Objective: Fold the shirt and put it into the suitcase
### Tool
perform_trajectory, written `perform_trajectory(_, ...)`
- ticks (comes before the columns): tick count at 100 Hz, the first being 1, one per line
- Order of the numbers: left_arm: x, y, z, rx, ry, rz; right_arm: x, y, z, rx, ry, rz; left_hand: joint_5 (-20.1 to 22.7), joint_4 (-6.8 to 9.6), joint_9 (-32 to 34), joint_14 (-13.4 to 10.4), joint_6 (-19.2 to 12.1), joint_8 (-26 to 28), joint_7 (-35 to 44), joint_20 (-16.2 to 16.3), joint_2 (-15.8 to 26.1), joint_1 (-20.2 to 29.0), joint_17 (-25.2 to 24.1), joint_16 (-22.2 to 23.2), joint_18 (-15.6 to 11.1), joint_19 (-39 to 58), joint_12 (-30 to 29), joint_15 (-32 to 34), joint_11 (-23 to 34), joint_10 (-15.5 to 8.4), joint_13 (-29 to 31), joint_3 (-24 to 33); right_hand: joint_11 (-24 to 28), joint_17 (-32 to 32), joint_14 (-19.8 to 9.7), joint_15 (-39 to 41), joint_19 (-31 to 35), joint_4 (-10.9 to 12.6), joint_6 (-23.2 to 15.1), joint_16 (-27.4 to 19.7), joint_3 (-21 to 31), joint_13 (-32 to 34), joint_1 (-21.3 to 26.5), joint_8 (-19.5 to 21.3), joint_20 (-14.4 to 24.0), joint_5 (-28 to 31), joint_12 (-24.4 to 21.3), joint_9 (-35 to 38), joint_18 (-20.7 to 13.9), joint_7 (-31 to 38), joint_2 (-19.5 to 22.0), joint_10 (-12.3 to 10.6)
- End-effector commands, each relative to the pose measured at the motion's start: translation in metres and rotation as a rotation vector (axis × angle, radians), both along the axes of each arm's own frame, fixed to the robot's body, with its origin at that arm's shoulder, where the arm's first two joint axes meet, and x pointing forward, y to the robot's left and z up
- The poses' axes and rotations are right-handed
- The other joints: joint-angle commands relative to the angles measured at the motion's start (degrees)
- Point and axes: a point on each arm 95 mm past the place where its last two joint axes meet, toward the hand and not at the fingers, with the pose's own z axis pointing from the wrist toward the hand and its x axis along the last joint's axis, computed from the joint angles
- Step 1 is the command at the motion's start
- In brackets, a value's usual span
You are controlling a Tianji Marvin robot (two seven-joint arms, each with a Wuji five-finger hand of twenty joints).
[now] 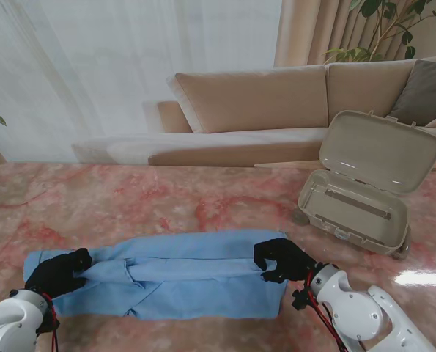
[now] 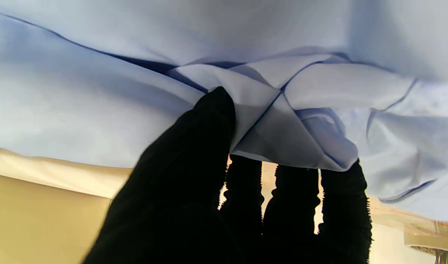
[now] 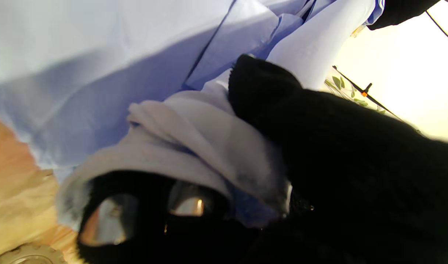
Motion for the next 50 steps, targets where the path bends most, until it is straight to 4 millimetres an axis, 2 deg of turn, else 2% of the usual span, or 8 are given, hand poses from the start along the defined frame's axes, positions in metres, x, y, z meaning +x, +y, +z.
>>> perform_trajectory(1, -0.004, 0.003, -0.011, 0.004, 0.039, 0.0, -0.006, -0.008, -0.011, -0.022, 0.036, 0.002, 1.09, -0.62, -1.03, 0.32, -1.92, 0.49, 0.04, -1.46, 1.92, 5.13, -1.11, -0.3, 1.68, -1.31, 0.85, -1.55, -0.34, -0.96, -1.84, -0.26, 2.05, 2.05, -0.49, 3.01, 9.06, 0.46, -2.04, 1.62, 4.4, 1.53, 2.82, 0.52, -1.13, 1.74, 0.36, 3.83, -1.43, 0.27, -2.96, 3.07)
perform_trajectory(18, -0.006, 0.002, -0.016, -0.007, 0.078, -0.016, -0.006, -0.012, -0.015, -0.046, 0.068, 0.026, 1.51, -0.67, -1.45, 0.59, -1.89, -1.79, -1.47, -4.82, 2.05, 4.84, -2.25, -3.03, 2.03, -4.04, -0.77, -5.09, -3.75, -0.5, -3.01, -2.51, 0.76, -0.08, 1.65, -0.22, 6.8, -0.91, -3.57, 0.1, 4.75, 1.45, 1.89, -0.24, -2.01, 3.18, -0.18, 5.34, 0.42, -1.18, -5.91, 1.05)
perform_trajectory(21, -0.006, 0.002, -0.016, -0.009, 0.082, -0.017, -0.005, -0.012, -0.015, -0.049, 0.075, 0.03, 1.75, -0.3, -1.31, 0.88, -1.58, -3.65, -2.11, -6.32, 2.49, 5.18, -2.8, -5.48, 2.27, -4.27, -0.68, -5.32, -5.77, -0.07, -3.7, -3.83, 0.47, -0.67, 2.0, -1.11, 6.22, -1.03, -3.67, -0.34, 4.37, 1.44, 1.59, -0.3, -2.13, 3.21, -0.17, 5.4, 0.86, -1.28, -5.93, 0.64)
perform_trajectory(32, -0.007, 0.002, -0.016, -0.016, 0.095, -0.019, -0.005, -0.014, -0.016, -0.056, 0.086, 0.043, 2.57, -0.02, -1.48, 1.33, -1.28, -7.12, -4.39, -7.48, 3.24, 4.75, -3.63, -9.05, 2.36, -5.34, -2.15, -6.88, -8.72, 0.92, -4.9, -5.07, -1.06, -3.5, 3.21, -5.64, 3.62, -1.12, -4.5, -2.67, 2.34, 1.45, 0.3, -1.07, -2.35, 2.86, 0.67, 5.05, 2.01, -2.32, -5.03, -0.82)
perform_trajectory(48, -0.009, 0.003, -0.012, -0.024, 0.105, -0.017, -0.006, -0.017, -0.014, -0.079, 0.1, 0.074, 4.13, 0.48, -0.73, 2.15, -0.79, -13.12, -7.58, -8.85, 4.54, 5.01, -4.79, -12.13, 2.66, -6.75, -5.0, -8.5, -13.61, 2.55, -6.35, -6.66, -7.61, -10.93, 6.7, -20.27, -3.97, -0.7, -4.12, -9.37, -1.0, 0.76, -3.24, -6.57, -2.31, -0.23, 0.12, 2.47, 4.91, -5.95, -2.1, -0.67)
perform_trajectory(50, -0.009, 0.003, -0.011, -0.026, 0.106, -0.016, -0.006, -0.018, -0.014, -0.081, 0.1, 0.077, 4.32, 0.52, -0.46, 2.16, -0.74, -13.8, -8.01, -8.96, 4.63, 5.07, -4.93, -12.35, 2.65, -6.86, -5.32, -8.62, -14.0, 1.59, -6.49, -6.77, -8.24, -11.64, 6.85, -21.46, -4.82, -0.74, -4.11, -9.69, -1.19, 0.27, -3.57, -7.28, -2.35, -0.44, -0.12, 2.32, 5.2, -6.26, -1.93, -0.67)
